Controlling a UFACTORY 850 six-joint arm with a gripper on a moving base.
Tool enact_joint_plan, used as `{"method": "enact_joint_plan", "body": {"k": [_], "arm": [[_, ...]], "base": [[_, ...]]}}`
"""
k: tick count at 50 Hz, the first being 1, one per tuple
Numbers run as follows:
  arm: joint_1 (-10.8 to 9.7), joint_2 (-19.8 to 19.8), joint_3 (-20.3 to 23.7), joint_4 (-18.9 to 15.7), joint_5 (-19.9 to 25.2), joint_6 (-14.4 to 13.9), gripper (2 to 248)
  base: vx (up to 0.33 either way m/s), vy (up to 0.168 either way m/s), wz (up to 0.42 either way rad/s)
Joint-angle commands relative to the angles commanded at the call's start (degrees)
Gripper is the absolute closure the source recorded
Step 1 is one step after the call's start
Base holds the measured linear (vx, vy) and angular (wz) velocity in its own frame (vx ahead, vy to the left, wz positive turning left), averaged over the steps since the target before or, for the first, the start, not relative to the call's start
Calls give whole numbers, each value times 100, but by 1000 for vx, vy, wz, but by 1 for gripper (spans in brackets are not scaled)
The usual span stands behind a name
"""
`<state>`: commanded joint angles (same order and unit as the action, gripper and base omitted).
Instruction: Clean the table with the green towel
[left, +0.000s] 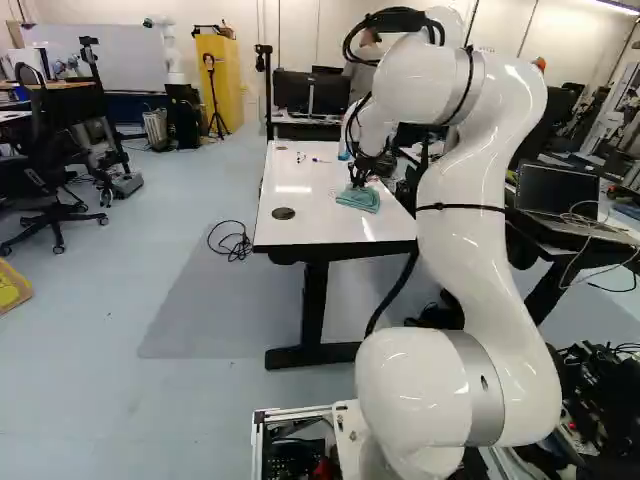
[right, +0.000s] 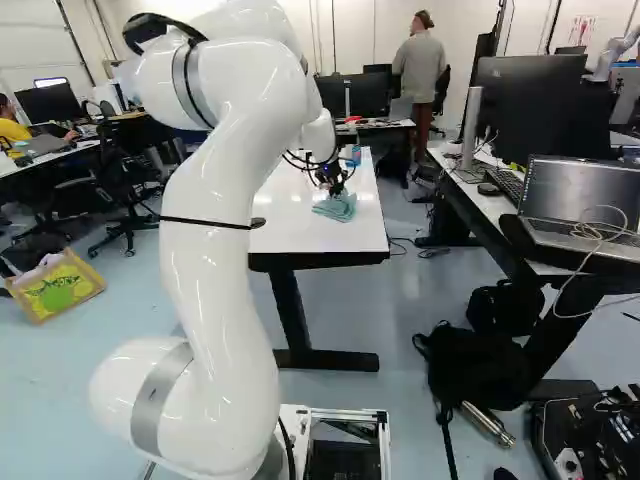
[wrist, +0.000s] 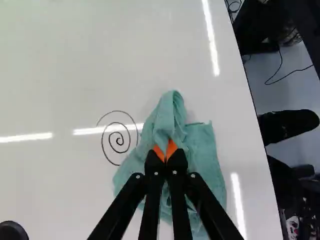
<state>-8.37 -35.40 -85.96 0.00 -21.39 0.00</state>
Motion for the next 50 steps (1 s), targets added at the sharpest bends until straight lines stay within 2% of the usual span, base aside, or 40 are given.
{"method": "enact_joint_plan", "body": {"k": [30,50], "arm": [[-28,718,988,0,0,0,226],[-203,1128,1534,0,0,0,226]], "base": [[0,0,0],[0,0,0]]}}
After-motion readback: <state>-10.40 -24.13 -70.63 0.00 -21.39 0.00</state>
